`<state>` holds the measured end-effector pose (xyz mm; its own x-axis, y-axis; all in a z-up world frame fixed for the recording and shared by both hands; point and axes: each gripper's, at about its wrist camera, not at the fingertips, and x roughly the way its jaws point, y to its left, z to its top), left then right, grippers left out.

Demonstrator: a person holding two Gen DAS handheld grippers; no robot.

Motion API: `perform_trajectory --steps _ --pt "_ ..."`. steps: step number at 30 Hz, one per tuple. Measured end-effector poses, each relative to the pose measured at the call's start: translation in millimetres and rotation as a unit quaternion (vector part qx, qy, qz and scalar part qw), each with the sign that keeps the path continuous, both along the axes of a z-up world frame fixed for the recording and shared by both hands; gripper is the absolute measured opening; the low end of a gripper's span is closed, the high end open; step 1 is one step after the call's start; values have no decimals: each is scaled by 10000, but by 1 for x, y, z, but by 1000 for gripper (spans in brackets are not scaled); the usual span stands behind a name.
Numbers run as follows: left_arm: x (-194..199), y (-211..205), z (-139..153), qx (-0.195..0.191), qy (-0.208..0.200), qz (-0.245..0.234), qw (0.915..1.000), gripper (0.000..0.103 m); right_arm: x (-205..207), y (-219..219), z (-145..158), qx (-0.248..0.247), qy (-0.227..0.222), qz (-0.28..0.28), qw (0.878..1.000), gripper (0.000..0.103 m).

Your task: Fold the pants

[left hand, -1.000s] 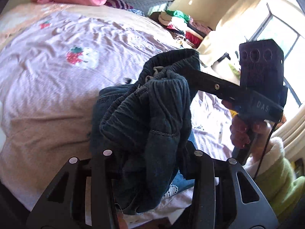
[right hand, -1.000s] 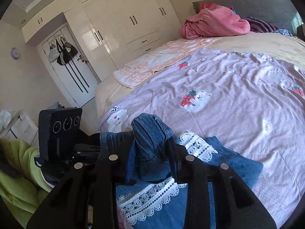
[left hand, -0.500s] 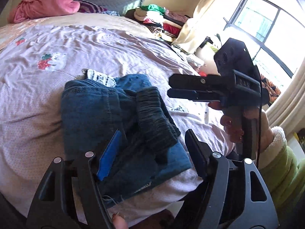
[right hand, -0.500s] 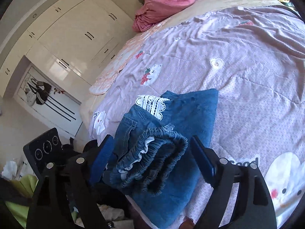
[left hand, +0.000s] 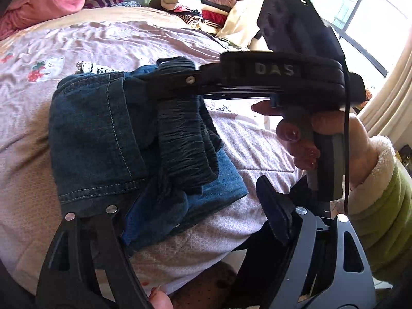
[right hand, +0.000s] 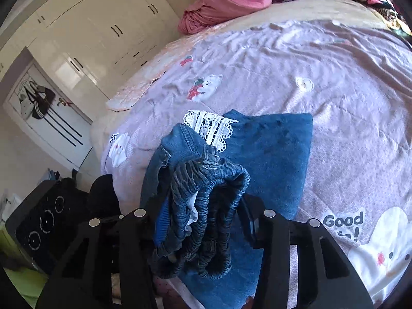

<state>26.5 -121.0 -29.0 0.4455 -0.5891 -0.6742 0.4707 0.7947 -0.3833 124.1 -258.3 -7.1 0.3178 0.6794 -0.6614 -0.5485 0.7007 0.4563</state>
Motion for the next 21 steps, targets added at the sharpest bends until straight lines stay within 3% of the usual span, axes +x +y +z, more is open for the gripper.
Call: perform_trajectory --steps 3,6,9,10,14,15,17,19,21 --pt "0 0 -2 -25 87 -5 10000 72 8 -7 -16 -362 131 -120 9992 44" --pt "-5 5 3 -43 96 0 9999 72 11 -18 -28 -344 416 -210 9983 48" --pt "-5 22 15 17 -7 316 9995 76 8 -25 -21 -349 504 -240 9978 60" --pt "-6 27 18 37 -42 438 9990 76 7 -26 -15 -363 456 -257 9980 67" --pt "-2 46 25 223 -137 824 9963 76 7 -29 20 -344 -144 -307 9988 68" --pt "-1 48 25 344 -186 876 9954 73 10 -27 26 -384 -252 -302 9985 68" --pt "-2 49 25 638 -272 925 9933 41 19 -16 33 -545 -383 -187 9976 68" --pt "-2 44 23 721 -243 813 9938 27 30 0 33 -740 -431 13 9963 65" --pt "-5 35 21 896 -308 634 9935 27 43 19 27 -983 -372 234 9942 57"
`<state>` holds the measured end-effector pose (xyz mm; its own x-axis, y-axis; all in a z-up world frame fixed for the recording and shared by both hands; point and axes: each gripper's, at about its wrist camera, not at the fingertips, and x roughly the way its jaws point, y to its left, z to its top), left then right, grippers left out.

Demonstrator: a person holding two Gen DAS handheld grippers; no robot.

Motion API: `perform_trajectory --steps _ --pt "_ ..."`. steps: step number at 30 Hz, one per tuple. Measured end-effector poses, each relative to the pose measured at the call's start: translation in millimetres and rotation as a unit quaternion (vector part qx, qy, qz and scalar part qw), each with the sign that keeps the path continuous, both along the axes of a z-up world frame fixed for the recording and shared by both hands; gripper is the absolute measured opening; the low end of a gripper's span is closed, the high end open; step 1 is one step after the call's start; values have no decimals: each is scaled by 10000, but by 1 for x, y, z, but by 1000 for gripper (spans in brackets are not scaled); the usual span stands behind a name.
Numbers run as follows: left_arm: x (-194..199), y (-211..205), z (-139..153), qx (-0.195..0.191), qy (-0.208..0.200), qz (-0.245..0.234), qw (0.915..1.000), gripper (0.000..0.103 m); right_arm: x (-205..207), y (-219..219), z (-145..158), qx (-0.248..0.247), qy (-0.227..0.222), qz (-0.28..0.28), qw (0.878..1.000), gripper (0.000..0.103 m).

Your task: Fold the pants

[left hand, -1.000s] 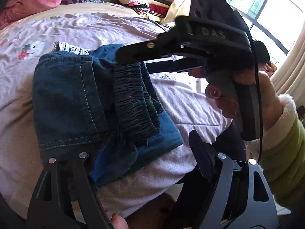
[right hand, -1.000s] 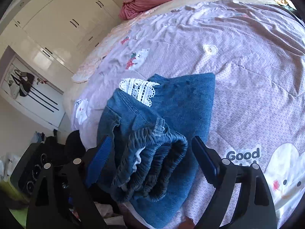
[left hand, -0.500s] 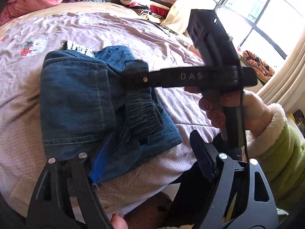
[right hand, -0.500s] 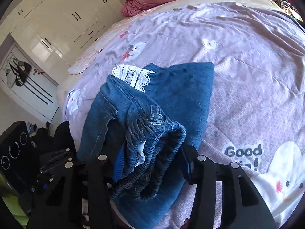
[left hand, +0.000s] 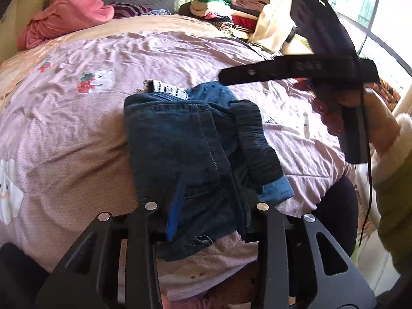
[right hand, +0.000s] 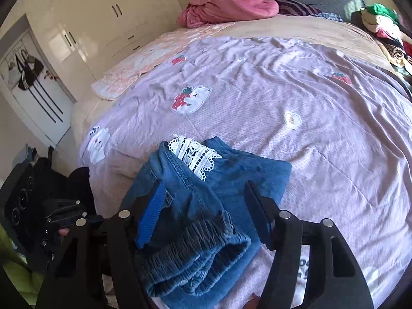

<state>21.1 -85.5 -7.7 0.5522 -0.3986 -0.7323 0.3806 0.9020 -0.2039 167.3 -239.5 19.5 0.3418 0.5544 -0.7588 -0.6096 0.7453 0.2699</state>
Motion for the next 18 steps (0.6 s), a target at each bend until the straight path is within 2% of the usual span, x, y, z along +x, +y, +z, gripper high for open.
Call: perform_trajectory --steps 2,6,8,11,12,13,14,18 --pt "-2 -7 -5 87 18 -190 9998 27 11 20 -8 -348 27 191 9992 50" --pt "-3 -24 -23 431 151 -492 9977 27 16 45 -31 -859 163 583 9945 46" --pt "-3 -24 -26 433 180 -504 9976 27 9 55 -39 -1018 171 770 9917 46" --pt "-1 -22 -27 360 240 -505 9978 27 -1 64 -48 -1261 -45 837 9885 44" --pt "-1 -22 -27 356 249 -506 9978 27 -3 66 -50 -1320 -119 837 9876 39" --pt "-1 -22 -28 351 251 -507 9978 28 -6 67 -51 -1356 -165 878 9867 17" --pt "-1 -22 -28 332 256 -510 9978 28 -10 69 -50 -1475 -282 911 9844 9" --pt "0 -20 -27 235 284 -492 9981 28 -14 67 -33 -1685 -775 735 9799 9"
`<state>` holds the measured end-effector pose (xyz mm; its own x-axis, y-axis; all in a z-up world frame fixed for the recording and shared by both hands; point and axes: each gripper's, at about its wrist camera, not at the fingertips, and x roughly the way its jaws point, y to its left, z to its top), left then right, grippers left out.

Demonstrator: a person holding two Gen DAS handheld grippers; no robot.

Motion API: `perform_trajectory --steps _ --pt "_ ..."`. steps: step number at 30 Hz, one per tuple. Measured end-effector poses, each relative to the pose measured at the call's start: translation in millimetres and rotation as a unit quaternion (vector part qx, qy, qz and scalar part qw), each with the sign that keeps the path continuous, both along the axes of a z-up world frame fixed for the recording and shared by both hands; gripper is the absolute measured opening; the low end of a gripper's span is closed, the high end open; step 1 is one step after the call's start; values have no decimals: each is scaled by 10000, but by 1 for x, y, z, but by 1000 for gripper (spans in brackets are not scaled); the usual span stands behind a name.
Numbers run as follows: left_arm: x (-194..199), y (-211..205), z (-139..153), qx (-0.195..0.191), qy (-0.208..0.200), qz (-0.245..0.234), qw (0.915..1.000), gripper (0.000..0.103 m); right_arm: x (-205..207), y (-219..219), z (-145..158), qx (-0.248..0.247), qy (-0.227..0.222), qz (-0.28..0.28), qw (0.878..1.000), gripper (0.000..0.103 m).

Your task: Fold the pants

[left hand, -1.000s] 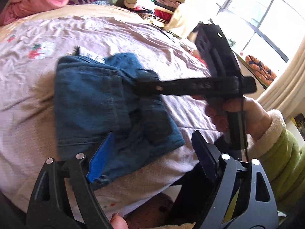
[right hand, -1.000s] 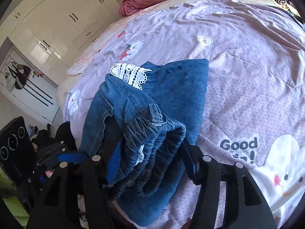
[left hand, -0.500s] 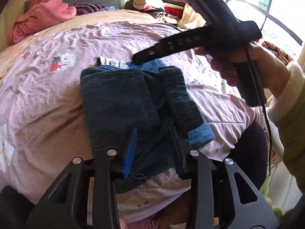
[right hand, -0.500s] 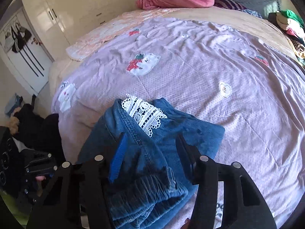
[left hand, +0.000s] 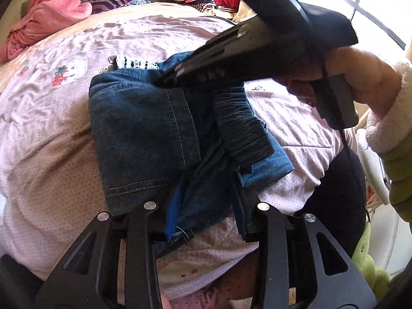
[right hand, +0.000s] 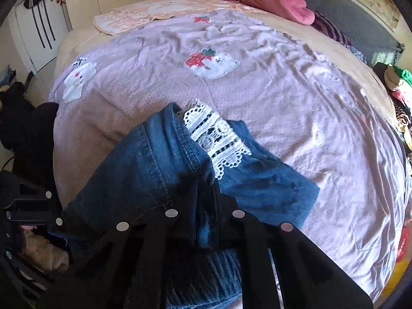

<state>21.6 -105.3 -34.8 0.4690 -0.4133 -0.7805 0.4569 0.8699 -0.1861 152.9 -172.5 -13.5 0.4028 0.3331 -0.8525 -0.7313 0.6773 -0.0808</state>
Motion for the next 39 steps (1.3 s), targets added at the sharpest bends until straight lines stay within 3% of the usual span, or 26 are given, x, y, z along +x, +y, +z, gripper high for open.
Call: perform_trajectory --steps 3,8,11,16,18,20,22,25,29,34,39 --pt "1 1 -1 -29 13 20 10000 28 14 -7 1 70 -25 -208 9998 8" --pt "2 2 0 -81 60 33 9999 29 32 -7 -27 -226 2 -558 9982 6" --pt "2 3 0 -98 70 43 9999 29 35 -15 -25 77 159 -707 9973 6" --pt "1 2 0 -117 81 40 9999 33 19 -35 7 619 38 -863 9943 8" --pt "0 0 1 -101 62 35 9999 34 5 -42 23 934 24 -828 9922 17" --pt "0 0 1 -98 61 36 9999 35 -10 -45 34 1125 7 -716 9911 32" --pt "0 0 1 -82 67 44 9999 35 -21 -46 36 1151 79 -633 9913 35" --pt "-1 -1 2 -78 59 61 9999 35 -31 -48 28 1066 265 -658 9918 36" --pt "-2 -1 3 -91 57 74 9999 36 -34 -53 6 700 187 -895 9934 36" --pt "-4 -1 5 -101 46 92 9999 37 -27 -64 -14 885 366 -1194 9882 37" --pt "-5 1 8 -113 52 130 9998 42 -31 -67 -7 1094 392 -1319 9844 39"
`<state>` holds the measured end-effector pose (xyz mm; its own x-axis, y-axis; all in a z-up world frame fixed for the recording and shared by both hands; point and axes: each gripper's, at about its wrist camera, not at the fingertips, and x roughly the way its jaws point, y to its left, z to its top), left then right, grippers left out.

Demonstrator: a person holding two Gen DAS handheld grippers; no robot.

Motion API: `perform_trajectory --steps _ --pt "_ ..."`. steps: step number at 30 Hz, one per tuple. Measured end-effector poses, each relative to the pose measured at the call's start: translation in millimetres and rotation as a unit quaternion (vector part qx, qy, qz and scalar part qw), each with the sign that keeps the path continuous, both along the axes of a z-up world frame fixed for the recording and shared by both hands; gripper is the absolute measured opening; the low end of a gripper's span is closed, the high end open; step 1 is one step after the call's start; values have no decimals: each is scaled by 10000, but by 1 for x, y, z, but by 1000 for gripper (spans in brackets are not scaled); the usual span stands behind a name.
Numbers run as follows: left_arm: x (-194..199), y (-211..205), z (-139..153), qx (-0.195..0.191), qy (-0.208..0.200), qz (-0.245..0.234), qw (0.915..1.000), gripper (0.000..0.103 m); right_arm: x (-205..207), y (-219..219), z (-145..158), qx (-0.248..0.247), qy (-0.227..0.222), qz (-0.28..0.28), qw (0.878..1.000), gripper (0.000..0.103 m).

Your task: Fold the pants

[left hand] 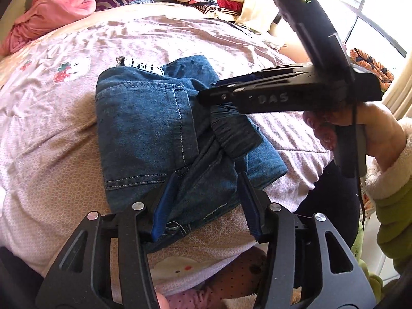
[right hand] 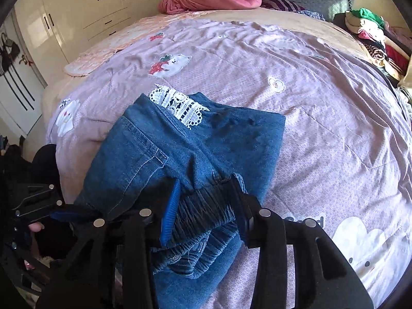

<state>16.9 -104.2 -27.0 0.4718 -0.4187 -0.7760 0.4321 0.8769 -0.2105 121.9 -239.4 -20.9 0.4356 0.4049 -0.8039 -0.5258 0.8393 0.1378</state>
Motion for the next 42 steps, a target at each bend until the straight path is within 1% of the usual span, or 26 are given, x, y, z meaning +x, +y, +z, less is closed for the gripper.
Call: perform_trajectory --steps 1,2,4,9,11,16,18,20,22,23,26,35,40,42 --pt "0 1 2 1 1 13 10000 44 -1 -3 4 122 18 -15 9999 42" --pt "-1 2 3 -8 -10 23 10000 48 -4 -7 9 276 39 -39 9996 45" --pt "-2 4 7 -21 -46 70 10000 50 -10 -13 18 480 25 -108 9988 47" --pt "-4 11 18 -65 -134 226 9996 53 -29 -25 39 751 -163 -213 9968 48" --pt "-5 14 23 -61 -194 295 9994 57 -37 -29 46 844 -253 -263 9958 52" --pt "-6 22 36 -57 -357 455 9983 62 -51 -36 65 1047 -450 -325 9930 59" --pt "-5 25 41 -56 -403 506 9979 65 -55 -39 71 1060 -548 -338 9923 61" --pt "-4 27 45 -69 -422 548 9976 67 -58 -42 77 1066 -648 -389 9914 67" --pt "-4 28 48 -53 -473 570 9972 69 -61 -45 82 1137 -725 -422 9900 69" --pt "-4 28 50 -40 -496 577 9971 70 -62 -47 83 1164 -751 -444 9894 72" --pt "-3 29 53 -22 -530 614 9967 73 -63 -51 85 1188 -798 -534 9883 77" --pt "6 30 57 86 -594 709 9957 81 -68 -59 79 1026 -887 -789 9876 82" --pt "10 34 56 106 -596 816 9948 88 -69 -60 73 877 -903 -876 9882 83" --pt "12 35 56 110 -589 848 9946 89 -70 -61 70 871 -885 -914 9880 84"
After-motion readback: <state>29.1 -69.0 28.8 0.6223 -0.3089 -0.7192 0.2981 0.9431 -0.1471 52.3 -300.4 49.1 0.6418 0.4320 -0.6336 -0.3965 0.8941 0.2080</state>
